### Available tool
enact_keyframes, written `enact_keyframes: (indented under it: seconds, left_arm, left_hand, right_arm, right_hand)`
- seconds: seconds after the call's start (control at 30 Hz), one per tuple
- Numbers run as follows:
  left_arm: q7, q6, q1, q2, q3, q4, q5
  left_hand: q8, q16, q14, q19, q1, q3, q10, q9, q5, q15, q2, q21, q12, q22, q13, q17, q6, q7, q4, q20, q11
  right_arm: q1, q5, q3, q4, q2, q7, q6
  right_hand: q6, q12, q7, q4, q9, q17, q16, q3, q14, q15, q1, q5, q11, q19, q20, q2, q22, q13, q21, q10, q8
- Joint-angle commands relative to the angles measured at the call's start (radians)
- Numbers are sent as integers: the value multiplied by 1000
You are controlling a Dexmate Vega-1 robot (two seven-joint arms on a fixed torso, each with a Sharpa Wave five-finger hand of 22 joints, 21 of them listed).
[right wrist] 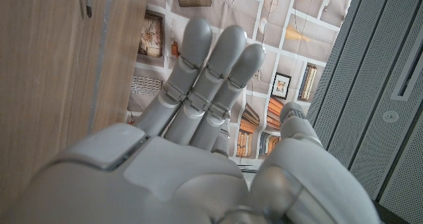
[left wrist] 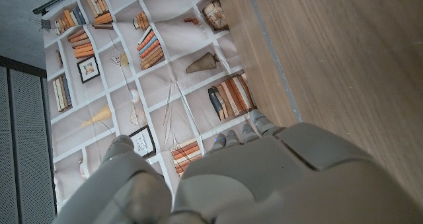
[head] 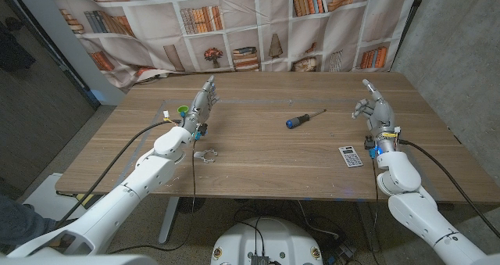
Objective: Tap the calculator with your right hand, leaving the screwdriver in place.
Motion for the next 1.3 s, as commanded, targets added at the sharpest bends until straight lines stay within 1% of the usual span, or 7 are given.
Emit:
enact_keyframes:
  seconds: [0.03,0.17,0.3,0.5,0.7,0.9,1.3]
  left_arm:
    - [-3,-4,3,2,-5,3,-6]
    - [2,-2,8,4,-9,0,-9]
    - [6,0,12,5,-12,-2,-14]
    - [12,1,17,4,-17,-4,-18]
    - [12,7,12,5,-15,-3,-18]
    - [8,13,4,2,-13,3,-21]
    - [12,15,-2,-4,-9,6,-20]
  left_hand:
    - [3,4,3,-106,2,8,5,3,-6,1,3,-1,5,4,1,1,0,-2,0,-6,-1]
    - [3,3,3,-104,4,9,6,3,-7,2,5,-2,5,4,1,1,2,-3,0,-6,0]
    - [4,3,5,-104,5,9,7,3,-8,1,6,-2,4,4,1,1,5,-3,-1,-5,0]
    - [4,3,9,-100,8,9,13,3,-10,4,9,-3,5,4,1,1,8,-4,-1,0,3]
    - [4,3,11,-98,11,9,16,3,-12,5,11,-4,5,4,1,1,11,-6,-1,2,4]
    - [3,1,12,-99,13,9,16,3,-14,5,14,-7,4,4,1,1,12,-3,-1,5,3]
    - [2,0,13,-98,16,9,17,3,-17,5,18,-10,3,4,1,1,15,-3,-1,8,4]
  right_arm:
    - [-22,-45,13,-30,5,-51,-25]
    - [-26,-55,15,-49,6,-74,-51]
    - [-29,-60,17,-64,-2,-84,-78]
    - [-27,-52,16,-66,-8,-69,-86]
    - [-33,-61,21,-81,-12,-81,-100]
    - [-58,-76,33,-118,-31,-106,-144]
    - [-141,-114,77,-209,-61,-157,-206]
  right_hand:
    - [30,56,-3,-5,4,34,54,26,23,0,54,2,0,34,0,-28,81,49,26,44,7]
    - [43,86,-7,-16,4,72,124,54,30,1,139,6,-1,61,-1,-53,163,63,50,56,4]
    - [42,125,-13,-16,6,74,157,72,8,1,233,3,-2,43,1,-82,245,87,44,57,1]
    - [84,201,-9,-1,12,0,138,68,-17,1,272,-1,0,-1,1,-75,303,165,-18,58,11]
    - [62,195,-12,-9,15,-33,141,20,-24,-1,343,-6,-1,9,3,-77,225,155,-74,23,0]
    - [28,170,-6,-8,17,-61,145,-36,-35,-2,484,-1,-3,20,2,-61,128,115,-121,-5,-7]
    - [18,171,-4,-6,18,-82,148,-64,-28,-4,661,17,-3,34,2,-15,76,94,-128,5,-1]
